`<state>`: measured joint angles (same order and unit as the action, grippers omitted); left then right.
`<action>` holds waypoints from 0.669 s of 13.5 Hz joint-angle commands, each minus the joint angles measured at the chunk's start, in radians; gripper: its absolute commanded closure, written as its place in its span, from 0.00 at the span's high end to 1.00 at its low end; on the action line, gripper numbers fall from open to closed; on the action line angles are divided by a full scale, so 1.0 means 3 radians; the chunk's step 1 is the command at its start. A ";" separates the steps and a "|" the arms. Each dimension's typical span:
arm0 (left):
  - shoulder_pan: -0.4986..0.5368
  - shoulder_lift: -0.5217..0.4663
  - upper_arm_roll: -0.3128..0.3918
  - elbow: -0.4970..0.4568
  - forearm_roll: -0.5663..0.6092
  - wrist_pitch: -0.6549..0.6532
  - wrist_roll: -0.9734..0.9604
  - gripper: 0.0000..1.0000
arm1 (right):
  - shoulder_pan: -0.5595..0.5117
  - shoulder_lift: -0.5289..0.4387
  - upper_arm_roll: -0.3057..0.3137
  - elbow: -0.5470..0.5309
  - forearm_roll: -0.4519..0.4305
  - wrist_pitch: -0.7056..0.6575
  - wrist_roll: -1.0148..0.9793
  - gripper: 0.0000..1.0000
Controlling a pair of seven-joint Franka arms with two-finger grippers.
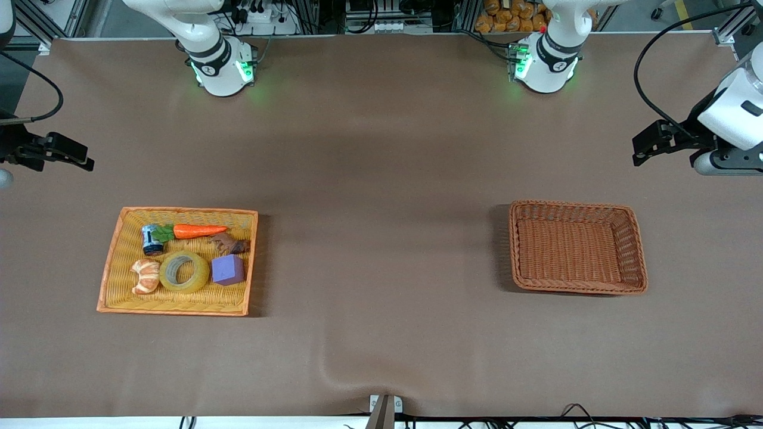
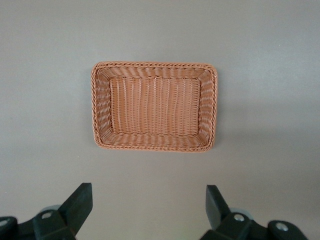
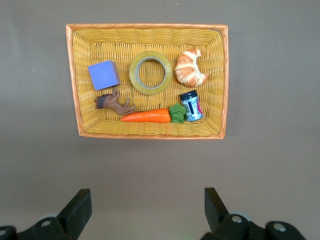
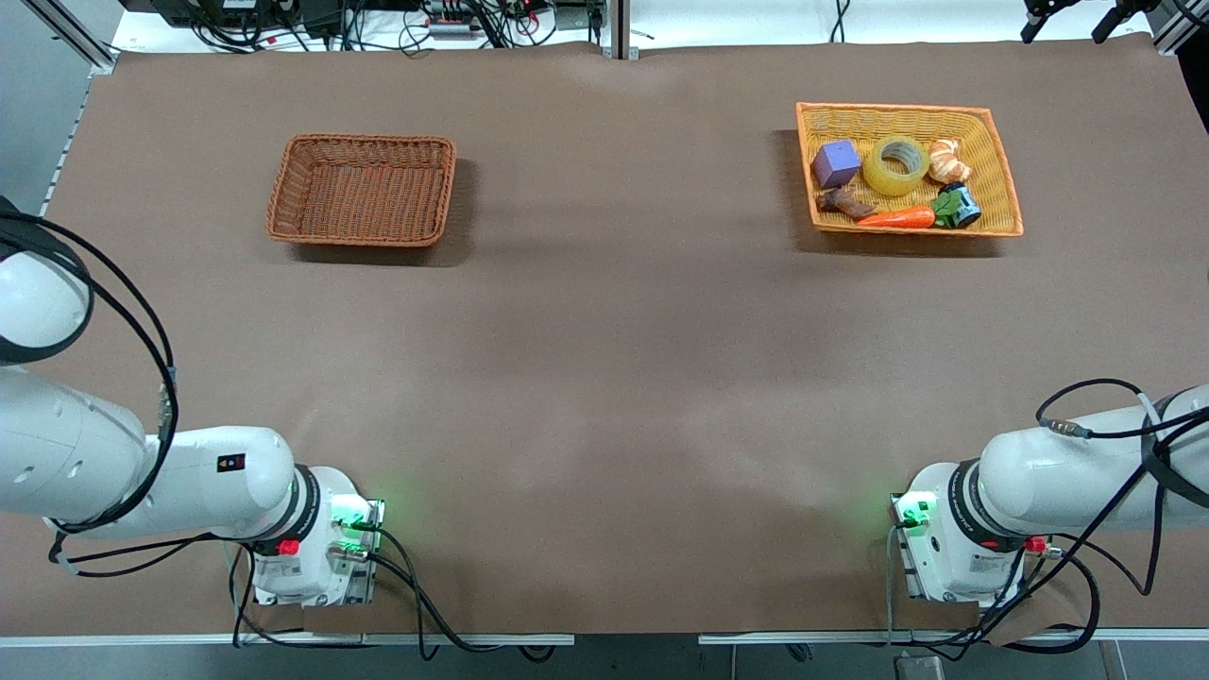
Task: Transfer tape with both arms
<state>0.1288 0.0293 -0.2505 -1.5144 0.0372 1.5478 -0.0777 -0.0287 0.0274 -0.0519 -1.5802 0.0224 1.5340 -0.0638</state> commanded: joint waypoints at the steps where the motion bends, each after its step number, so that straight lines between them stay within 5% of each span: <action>1: 0.0041 -0.0026 -0.0009 0.0062 -0.0042 -0.0112 -0.0042 1.00 | -0.0058 0.0042 0.0050 0.0108 0.0012 -0.0072 0.0054 1.00; 9: 0.0046 -0.0021 -0.0014 0.0042 0.0019 -0.0148 -0.0063 1.00 | -0.0099 0.0047 0.0045 0.0108 0.0007 -0.0061 0.0013 1.00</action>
<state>0.1357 0.0292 -0.2449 -1.5074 0.0373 1.5268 -0.0837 -0.0382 0.0282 -0.0524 -1.5772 0.0224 1.5340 -0.0636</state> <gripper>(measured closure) 0.000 0.000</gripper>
